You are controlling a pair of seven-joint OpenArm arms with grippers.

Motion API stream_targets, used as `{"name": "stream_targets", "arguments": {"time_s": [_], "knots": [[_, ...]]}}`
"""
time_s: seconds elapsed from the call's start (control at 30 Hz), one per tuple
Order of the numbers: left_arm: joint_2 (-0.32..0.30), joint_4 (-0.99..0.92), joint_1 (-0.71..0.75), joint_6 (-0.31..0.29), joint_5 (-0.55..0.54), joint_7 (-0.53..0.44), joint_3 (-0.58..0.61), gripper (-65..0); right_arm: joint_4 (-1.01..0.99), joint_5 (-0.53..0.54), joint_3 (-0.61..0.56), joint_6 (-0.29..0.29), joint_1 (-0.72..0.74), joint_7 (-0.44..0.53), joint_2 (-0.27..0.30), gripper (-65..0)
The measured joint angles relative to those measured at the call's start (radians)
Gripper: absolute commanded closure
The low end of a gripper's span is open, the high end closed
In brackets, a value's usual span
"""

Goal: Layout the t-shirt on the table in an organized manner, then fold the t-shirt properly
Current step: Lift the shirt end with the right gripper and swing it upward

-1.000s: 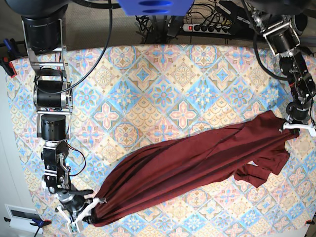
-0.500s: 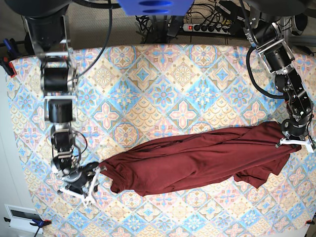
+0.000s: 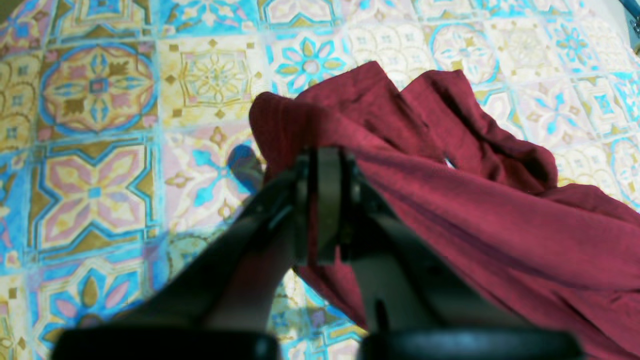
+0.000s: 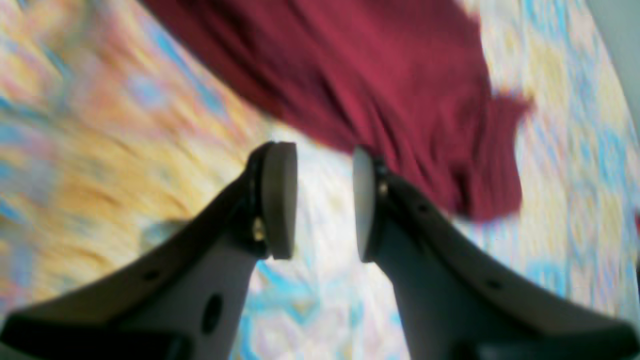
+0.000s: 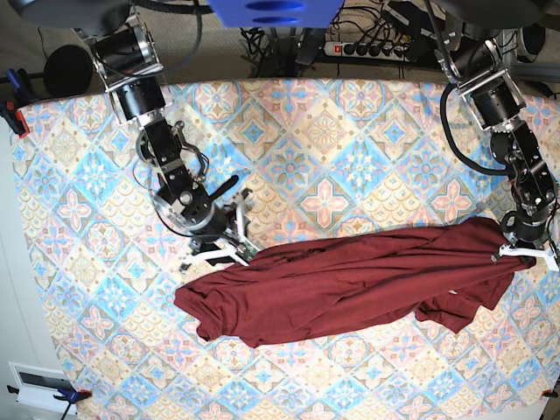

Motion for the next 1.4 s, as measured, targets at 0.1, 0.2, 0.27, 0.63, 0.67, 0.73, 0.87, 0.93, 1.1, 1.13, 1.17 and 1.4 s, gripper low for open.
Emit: {"name": "stream_targets", "arguments": {"time_s": [0.1,0.2,0.27,0.63,0.67,0.73,0.87,0.93,1.1,1.13,1.17,1.4], "knots": [[0.000,0.000,0.002,0.000,0.000,0.000,0.001,0.0,-0.020,0.000,-0.033,0.001,0.002,0.003,-0.026,-17.7],[0.000,0.000,0.002,0.000,0.000,0.000,0.001,0.0,-0.084,0.018,-0.087,0.006,0.011,0.030,-0.069,-17.8],[-0.003,0.000,0.003,0.001,0.000,0.003,0.000,0.0,-0.124,0.018,-0.132,0.021,0.021,0.023,-0.067,-17.8],[-0.031,0.000,0.004,0.000,0.000,0.003,-0.001,0.0,-0.265,0.016,-0.253,-0.020,0.104,0.115,-0.082,-17.8],[-0.030,0.000,0.005,-0.001,0.000,0.005,-0.001,0.0,-0.282,0.014,-0.260,-0.004,0.127,0.109,-0.083,-17.8],[-0.031,0.000,0.015,-0.003,0.000,0.001,0.001,0.0,-0.321,0.014,-0.284,0.013,0.181,0.095,-0.084,-18.1],[-0.027,0.000,0.026,0.000,0.000,0.004,0.001,0.0,-0.343,0.002,-0.314,-0.005,0.203,0.099,-0.074,-20.3],[-0.026,0.000,0.026,0.000,0.000,0.004,0.001,0.0,-0.353,0.001,-0.327,-0.014,0.201,0.123,-0.076,-20.4],[-0.024,0.000,0.026,0.000,0.000,0.003,0.001,0.0,-0.425,0.014,-0.393,-0.009,0.262,0.131,-0.084,-20.5],[-0.024,0.000,0.026,0.000,0.000,0.003,0.001,0.0,-0.434,0.013,-0.405,-0.023,0.262,0.145,-0.092,-20.5],[-0.024,0.000,0.026,0.000,0.000,0.003,0.001,0.0,-0.443,0.007,-0.415,-0.034,0.262,0.156,-0.096,-20.5],[-0.024,0.000,0.026,0.000,0.000,0.003,0.001,0.0,-0.535,0.005,-0.510,-0.031,0.340,0.177,-0.130,-19.6]]}}
